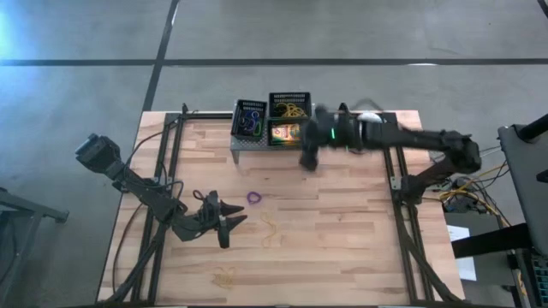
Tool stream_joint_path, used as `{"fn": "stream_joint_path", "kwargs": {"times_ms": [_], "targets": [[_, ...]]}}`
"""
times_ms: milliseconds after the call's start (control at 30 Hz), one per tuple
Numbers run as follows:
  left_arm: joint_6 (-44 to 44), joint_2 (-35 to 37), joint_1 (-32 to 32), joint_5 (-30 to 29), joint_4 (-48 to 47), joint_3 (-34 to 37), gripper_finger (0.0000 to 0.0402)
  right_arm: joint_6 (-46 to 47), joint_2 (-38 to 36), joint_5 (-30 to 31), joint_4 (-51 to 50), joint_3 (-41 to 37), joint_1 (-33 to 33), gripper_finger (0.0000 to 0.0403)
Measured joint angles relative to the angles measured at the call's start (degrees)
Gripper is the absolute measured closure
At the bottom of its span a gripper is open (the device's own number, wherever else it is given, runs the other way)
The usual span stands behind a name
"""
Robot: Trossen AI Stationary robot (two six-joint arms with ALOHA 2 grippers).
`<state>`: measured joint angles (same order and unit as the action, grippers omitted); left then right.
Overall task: Pick & Place Office Desk Supplies
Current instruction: Put the violet spring keychain into the middle black bin on the shelf
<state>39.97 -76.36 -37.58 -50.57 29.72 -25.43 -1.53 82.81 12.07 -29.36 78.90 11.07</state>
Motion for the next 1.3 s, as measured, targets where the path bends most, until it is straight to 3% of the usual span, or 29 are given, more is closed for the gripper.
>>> {"fn": "stream_joint_path", "kwargs": {"times_ms": [300, 433, 600, 800, 967, 1133, 1300], "targets": [[-2.88, -0.04, -0.34, 0.51, 0.01, -0.02, 0.0238, 8.55, -4.55, 16.22, 16.45, -19.88, -29.57, 0.0353], [-4.00, -0.04, -1.02, 0.63, 0.23, -0.09, 0.0238, 12.04, -2.47, 19.43, 26.11, -26.83, -39.07, 0.0359], [-6.74, -2.60, -2.04, 0.64, 0.24, -3.12, 0.0238, 16.92, 2.66, 19.65, 33.50, -31.13, -46.48, 0.0360], [-10.81, -11.03, -2.12, 1.83, -2.17, -11.79, 0.0238, 24.92, 9.90, 19.63, 34.75, -31.19, -48.74, 0.0360], [-7.32, -16.32, -2.12, 4.62, -18.92, -21.73, 0.0238, 28.06, 16.19, 19.74, 36.84, -28.42, -48.68, 0.0360], [4.48, -19.41, -2.09, 9.02, -46.07, -32.56, 0.0238, 26.88, 22.92, 19.68, 39.68, -24.59, -48.69, 0.0360], [14.15, -20.22, -1.99, 16.35, -62.74, -37.39, 0.0238, 25.35, 29.55, 19.62, 39.48, -19.84, -48.68, 0.0360]]}}
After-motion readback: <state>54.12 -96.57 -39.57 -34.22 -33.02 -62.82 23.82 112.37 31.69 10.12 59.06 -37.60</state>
